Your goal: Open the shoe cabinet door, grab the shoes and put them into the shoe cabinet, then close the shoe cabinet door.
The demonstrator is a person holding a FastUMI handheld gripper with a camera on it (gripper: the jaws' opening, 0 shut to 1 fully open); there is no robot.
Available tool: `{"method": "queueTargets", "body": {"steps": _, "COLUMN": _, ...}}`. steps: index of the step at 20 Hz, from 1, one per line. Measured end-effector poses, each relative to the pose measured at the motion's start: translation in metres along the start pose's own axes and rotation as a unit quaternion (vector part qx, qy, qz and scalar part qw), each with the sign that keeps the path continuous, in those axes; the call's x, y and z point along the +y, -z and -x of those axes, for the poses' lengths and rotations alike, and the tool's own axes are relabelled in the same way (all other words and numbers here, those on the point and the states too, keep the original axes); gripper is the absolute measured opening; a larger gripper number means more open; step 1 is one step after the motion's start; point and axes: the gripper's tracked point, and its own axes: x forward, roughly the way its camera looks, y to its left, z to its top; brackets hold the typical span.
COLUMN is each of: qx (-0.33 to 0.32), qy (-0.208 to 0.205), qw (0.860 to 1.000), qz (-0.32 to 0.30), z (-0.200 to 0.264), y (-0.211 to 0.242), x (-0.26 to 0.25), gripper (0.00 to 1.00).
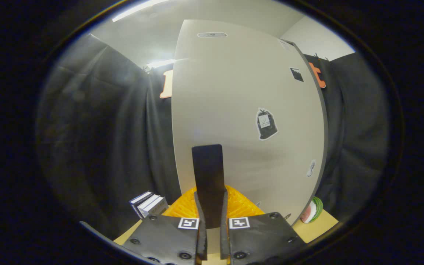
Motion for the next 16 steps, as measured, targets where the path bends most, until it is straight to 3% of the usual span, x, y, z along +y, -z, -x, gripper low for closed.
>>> {"method": "queueTargets", "body": {"steps": 7, "qx": 0.010, "qy": -0.044, "qw": 0.999, "qz": 0.004, "z": 0.063, "y": -0.004, "x": -0.045, "gripper": 0.15}}
{"method": "queueTargets", "body": {"steps": 16, "qx": 0.006, "qy": -0.037, "qw": 0.999, "qz": 0.001, "z": 0.118, "y": -0.011, "x": -0.111, "gripper": 0.14}}
